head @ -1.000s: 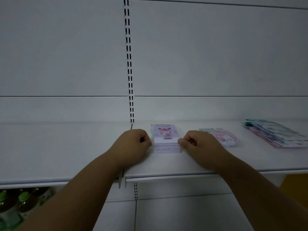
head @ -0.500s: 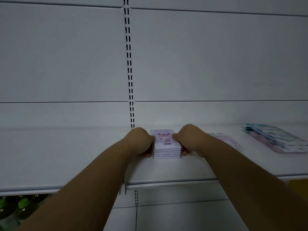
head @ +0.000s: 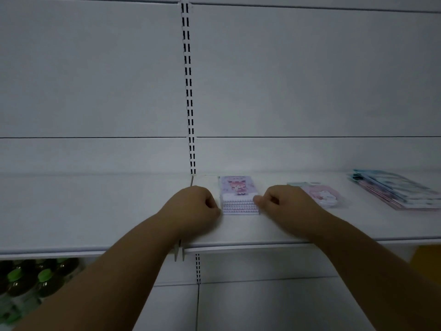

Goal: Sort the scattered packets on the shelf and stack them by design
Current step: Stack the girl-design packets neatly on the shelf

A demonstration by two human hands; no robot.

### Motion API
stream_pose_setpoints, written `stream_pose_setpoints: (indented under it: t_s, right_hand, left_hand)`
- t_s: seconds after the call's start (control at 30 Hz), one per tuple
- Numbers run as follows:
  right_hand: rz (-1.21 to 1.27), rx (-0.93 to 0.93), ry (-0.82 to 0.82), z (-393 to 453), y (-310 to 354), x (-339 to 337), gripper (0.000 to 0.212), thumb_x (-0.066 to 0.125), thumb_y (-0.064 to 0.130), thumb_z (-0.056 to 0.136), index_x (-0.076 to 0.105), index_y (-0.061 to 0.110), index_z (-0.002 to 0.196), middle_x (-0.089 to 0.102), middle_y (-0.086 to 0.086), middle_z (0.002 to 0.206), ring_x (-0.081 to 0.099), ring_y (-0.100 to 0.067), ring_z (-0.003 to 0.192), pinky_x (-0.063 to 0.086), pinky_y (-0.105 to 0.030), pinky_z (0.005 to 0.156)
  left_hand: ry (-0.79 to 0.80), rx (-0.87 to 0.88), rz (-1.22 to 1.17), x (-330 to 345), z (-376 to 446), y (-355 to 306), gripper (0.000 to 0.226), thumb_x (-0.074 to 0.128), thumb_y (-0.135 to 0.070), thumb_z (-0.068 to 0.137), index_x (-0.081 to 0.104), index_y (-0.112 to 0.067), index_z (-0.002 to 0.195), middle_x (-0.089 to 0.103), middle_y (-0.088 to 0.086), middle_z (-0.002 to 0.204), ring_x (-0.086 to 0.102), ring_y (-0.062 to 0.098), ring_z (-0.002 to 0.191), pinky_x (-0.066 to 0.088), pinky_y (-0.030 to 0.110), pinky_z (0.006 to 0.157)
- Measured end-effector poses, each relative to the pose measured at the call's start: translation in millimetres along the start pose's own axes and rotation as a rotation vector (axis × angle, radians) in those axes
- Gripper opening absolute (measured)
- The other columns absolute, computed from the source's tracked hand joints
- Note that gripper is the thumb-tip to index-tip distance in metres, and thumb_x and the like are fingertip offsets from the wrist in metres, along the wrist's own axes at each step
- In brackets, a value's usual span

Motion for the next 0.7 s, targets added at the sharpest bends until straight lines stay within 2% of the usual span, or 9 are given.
stream_pose_setpoints:
  t_s: [0.13, 0.3, 0.47, 0.6, 0.7]
  right_hand:
    - [-0.015, -0.046, 0.011, -3, 2, 5, 0.021, 0.063, 0.036, 0.089, 0.069, 0.016, 0.09, 0.067, -0.001, 0.084, 0.059, -0.015, 0.079, 0.044, -0.028, 0.069]
    - [-0.004, -0.064, -0.039, -4, 3, 2, 0.02, 0.067, 0.033, 0.087, 0.069, 0.013, 0.083, 0.067, -0.002, 0.082, 0.059, -0.015, 0.078, 0.043, -0.028, 0.069]
    - [0.012, -0.071, -0.035, -3, 5, 3, 0.014, 0.072, 0.03, 0.084, 0.065, 0.021, 0.076, 0.061, 0.005, 0.074, 0.054, -0.01, 0.072, 0.043, -0.026, 0.068]
    - [0.011, -0.07, -0.038, -5, 5, 3, 0.013, 0.071, 0.031, 0.084, 0.066, 0.02, 0.078, 0.062, 0.005, 0.076, 0.056, -0.011, 0.073, 0.045, -0.027, 0.069]
    - [0.024, -0.041, -0.068, -10, -2, -4, 0.016, 0.073, 0.032, 0.082, 0.069, 0.016, 0.083, 0.067, 0.001, 0.077, 0.061, -0.014, 0.074, 0.049, -0.028, 0.07]
  left_hand:
    - [-0.091, 0.076, 0.069, 3, -1, -8, 0.018, 0.064, -0.037, 0.087, 0.065, -0.02, 0.081, 0.063, -0.007, 0.078, 0.058, 0.011, 0.076, 0.045, 0.025, 0.067]
    - [-0.165, 0.113, 0.089, 4, 1, -9, 0.016, 0.062, -0.034, 0.089, 0.064, -0.02, 0.08, 0.062, -0.007, 0.076, 0.057, 0.011, 0.074, 0.041, 0.024, 0.064]
    - [-0.176, 0.118, 0.076, 4, 1, -8, 0.016, 0.061, -0.033, 0.088, 0.065, -0.019, 0.08, 0.063, -0.006, 0.077, 0.059, 0.013, 0.074, 0.043, 0.024, 0.064]
    - [-0.148, 0.098, 0.078, 7, 0, -6, 0.019, 0.06, -0.036, 0.089, 0.066, -0.02, 0.085, 0.065, -0.004, 0.08, 0.061, 0.014, 0.078, 0.047, 0.027, 0.068]
    - [-0.193, 0.095, 0.14, 1, -9, -8, 0.024, 0.058, -0.04, 0.09, 0.063, -0.018, 0.083, 0.063, -0.004, 0.078, 0.059, 0.014, 0.075, 0.044, 0.025, 0.065]
Point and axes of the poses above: each hand's wrist, its own z-axis towards the middle knuckle, its own x-axis out of the palm, y = z × x, the point moved 10 cm from there along z, towards the middle knuckle
